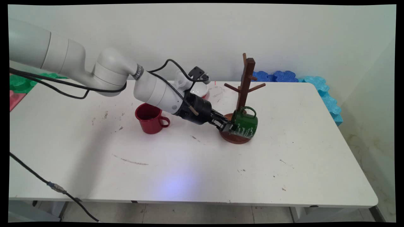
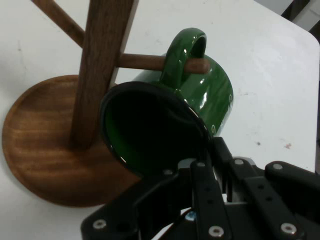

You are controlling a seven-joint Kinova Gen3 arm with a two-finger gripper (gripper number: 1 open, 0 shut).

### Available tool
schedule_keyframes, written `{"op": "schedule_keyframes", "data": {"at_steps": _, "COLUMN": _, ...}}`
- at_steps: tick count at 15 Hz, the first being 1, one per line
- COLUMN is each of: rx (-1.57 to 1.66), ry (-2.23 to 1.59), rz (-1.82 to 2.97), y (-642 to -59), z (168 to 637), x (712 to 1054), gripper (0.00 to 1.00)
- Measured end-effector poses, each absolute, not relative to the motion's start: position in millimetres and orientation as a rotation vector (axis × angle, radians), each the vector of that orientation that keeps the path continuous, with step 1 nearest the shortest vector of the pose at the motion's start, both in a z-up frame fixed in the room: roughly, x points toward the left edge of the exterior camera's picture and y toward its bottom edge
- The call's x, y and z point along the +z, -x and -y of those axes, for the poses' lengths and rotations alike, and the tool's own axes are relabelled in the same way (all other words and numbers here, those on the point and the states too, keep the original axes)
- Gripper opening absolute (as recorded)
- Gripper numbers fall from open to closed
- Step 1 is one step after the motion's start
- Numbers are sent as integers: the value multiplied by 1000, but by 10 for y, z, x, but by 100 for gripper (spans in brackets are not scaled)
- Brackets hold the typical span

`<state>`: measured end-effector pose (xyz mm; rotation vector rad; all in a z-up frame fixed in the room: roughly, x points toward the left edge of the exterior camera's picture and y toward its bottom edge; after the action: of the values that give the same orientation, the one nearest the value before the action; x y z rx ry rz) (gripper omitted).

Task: Place the picked object on the table

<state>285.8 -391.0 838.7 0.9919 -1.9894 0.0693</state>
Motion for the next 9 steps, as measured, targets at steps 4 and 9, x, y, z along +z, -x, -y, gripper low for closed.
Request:
{"op": "schedule_keyframes", "data": {"at_steps": 4, "rx": 63, "ry": -982, "rz": 1988, "y": -2834, "z": 3874, "x": 8428, "gripper": 0}}
{"op": "schedule_keyframes", "data": {"at_steps": 9, "rx": 56, "ry": -968, "rz": 1985, "y": -2805, "z": 3826, "x": 8499, "gripper": 0}}
